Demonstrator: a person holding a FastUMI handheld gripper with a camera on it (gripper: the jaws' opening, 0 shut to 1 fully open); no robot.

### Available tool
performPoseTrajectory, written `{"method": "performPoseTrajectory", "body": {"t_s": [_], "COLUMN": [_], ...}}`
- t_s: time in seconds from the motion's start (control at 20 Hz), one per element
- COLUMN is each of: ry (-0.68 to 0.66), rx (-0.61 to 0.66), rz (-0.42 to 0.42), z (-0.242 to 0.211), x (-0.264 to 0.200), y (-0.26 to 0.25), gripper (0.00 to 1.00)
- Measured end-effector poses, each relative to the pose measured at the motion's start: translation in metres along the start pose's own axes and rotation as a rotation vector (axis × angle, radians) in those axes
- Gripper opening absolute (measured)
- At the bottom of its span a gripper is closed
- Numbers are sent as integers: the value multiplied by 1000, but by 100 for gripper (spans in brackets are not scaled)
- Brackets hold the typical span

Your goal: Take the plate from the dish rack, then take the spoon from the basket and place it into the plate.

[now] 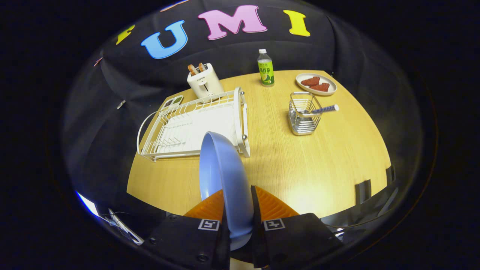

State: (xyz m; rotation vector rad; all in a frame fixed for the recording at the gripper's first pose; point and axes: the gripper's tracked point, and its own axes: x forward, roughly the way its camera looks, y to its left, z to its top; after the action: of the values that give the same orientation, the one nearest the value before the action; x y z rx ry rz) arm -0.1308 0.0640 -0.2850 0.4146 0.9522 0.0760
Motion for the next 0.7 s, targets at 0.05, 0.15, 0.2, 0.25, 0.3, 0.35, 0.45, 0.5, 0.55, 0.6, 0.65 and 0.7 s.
{"method": "performPoseTrajectory", "body": {"t_s": [0.05, 0.15, 0.2, 0.25, 0.3, 0.35, 0.45, 0.5, 0.55, 0.6, 0.65, 0.7], "ry": [16, 36, 45, 53, 62, 68, 78, 79, 80, 82, 87, 90], "rx": [8, 24, 31, 39, 46, 51, 80, 109, 124, 123, 115, 105], "rz": [7, 22, 21, 16, 9, 2, 14, 20, 19, 12, -3, -22], "z": [-6, -15, -18, -21, -23, -25, -28, -27, -26, -26, -27, -27], "x": [5, 14, 19, 25, 29, 38, 46, 50, 56, 60, 63, 66], "y": [2, 6, 6, 3, 0, -8, -12, -12, -15, -19, -24, -30], "gripper": [28, 28, 28, 28, 28, 28, 29, 29, 29, 31, 32, 35]}}
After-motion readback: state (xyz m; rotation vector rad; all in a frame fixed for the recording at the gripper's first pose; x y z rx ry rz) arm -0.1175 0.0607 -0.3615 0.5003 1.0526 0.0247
